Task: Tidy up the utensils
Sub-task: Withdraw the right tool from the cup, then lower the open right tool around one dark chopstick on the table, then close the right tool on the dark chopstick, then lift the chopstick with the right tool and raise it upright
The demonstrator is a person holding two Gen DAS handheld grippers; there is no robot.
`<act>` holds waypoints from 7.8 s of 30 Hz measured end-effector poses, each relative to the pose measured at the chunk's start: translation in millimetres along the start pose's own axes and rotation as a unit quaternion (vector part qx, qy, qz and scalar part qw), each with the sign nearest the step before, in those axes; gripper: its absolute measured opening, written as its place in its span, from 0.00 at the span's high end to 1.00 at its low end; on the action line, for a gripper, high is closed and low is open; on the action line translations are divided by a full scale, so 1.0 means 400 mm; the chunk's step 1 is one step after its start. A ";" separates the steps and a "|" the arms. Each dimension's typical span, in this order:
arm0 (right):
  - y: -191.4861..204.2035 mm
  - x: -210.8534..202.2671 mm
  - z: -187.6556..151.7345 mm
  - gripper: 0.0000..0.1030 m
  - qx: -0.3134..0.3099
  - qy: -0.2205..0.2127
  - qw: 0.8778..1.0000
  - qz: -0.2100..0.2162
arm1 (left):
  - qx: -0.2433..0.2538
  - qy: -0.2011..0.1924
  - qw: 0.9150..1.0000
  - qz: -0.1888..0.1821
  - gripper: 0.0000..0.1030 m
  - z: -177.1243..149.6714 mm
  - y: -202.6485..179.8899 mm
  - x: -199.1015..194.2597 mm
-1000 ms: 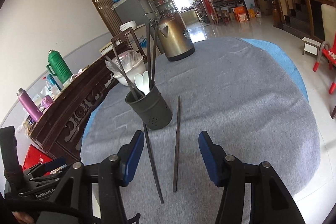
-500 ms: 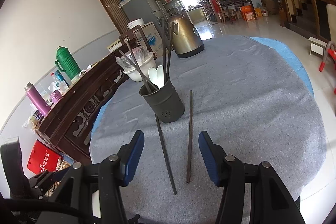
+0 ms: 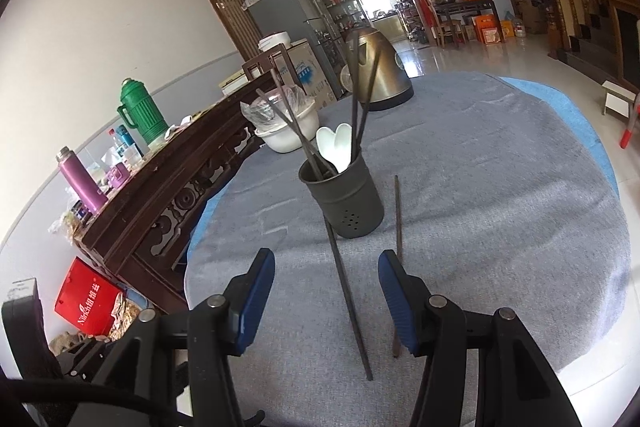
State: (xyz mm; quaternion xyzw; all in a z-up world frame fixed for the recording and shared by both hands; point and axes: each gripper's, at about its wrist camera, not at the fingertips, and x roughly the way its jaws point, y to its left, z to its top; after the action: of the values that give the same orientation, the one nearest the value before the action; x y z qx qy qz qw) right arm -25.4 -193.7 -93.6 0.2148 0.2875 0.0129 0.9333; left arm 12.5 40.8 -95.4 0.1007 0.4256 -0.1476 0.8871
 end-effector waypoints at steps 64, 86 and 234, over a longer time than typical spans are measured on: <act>-0.304 0.143 -0.160 0.93 0.129 0.199 0.971 0.014 | -0.010 0.128 0.990 -0.064 0.47 0.156 -0.230 0.390; -0.288 0.155 -0.169 0.84 0.139 0.197 0.970 0.039 | -0.031 0.114 0.985 -0.128 0.94 0.051 -0.067 0.311; -0.213 0.154 0.164 0.93 0.073 0.025 0.996 0.042 | -0.093 -0.089 0.991 -0.022 0.94 0.379 -0.007 0.176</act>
State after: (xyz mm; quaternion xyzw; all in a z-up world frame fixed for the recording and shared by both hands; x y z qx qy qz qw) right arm 53.2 -287.8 -112.5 0.2940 0.3016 0.0369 0.9062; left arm 163.1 -20.5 -57.1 -0.0050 0.3591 -0.1350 0.9235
